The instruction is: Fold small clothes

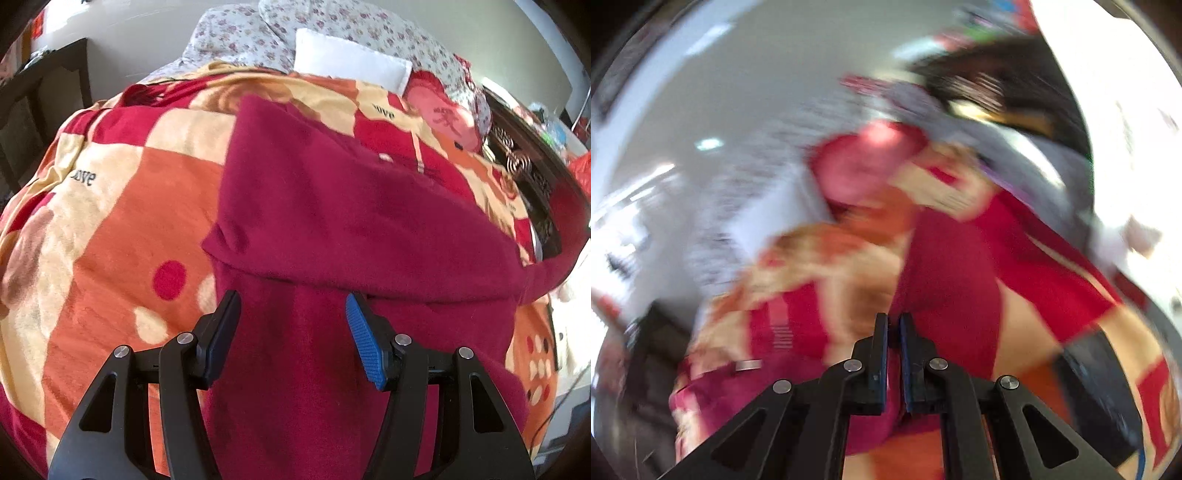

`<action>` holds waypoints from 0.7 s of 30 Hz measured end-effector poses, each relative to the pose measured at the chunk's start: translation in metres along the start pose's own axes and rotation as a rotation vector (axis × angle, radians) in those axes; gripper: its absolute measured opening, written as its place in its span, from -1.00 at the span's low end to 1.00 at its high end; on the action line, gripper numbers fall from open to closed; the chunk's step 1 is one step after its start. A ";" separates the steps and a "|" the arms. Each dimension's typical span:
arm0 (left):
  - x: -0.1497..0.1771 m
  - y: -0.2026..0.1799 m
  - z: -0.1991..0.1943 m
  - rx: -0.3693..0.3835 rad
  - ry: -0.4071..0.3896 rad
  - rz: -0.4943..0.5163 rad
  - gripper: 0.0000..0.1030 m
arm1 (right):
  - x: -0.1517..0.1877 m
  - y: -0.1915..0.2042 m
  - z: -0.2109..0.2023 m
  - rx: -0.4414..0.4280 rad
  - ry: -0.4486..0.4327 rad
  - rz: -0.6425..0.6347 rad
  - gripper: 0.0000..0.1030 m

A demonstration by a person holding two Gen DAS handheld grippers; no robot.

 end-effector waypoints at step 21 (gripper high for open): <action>-0.038 0.020 -0.015 0.039 -0.096 -0.011 0.15 | 0.217 0.205 0.136 -0.343 0.455 -0.417 -0.18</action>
Point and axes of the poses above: each gripper's, at about its wrist camera, not at the fingertips, and z roughly the way its jaws point, y to its left, x to its underside, the point moved 4 cm from there along z, roughly the way its jaws point, and after that the axes turned 2 degrees about -x, right-handed, at the moved point
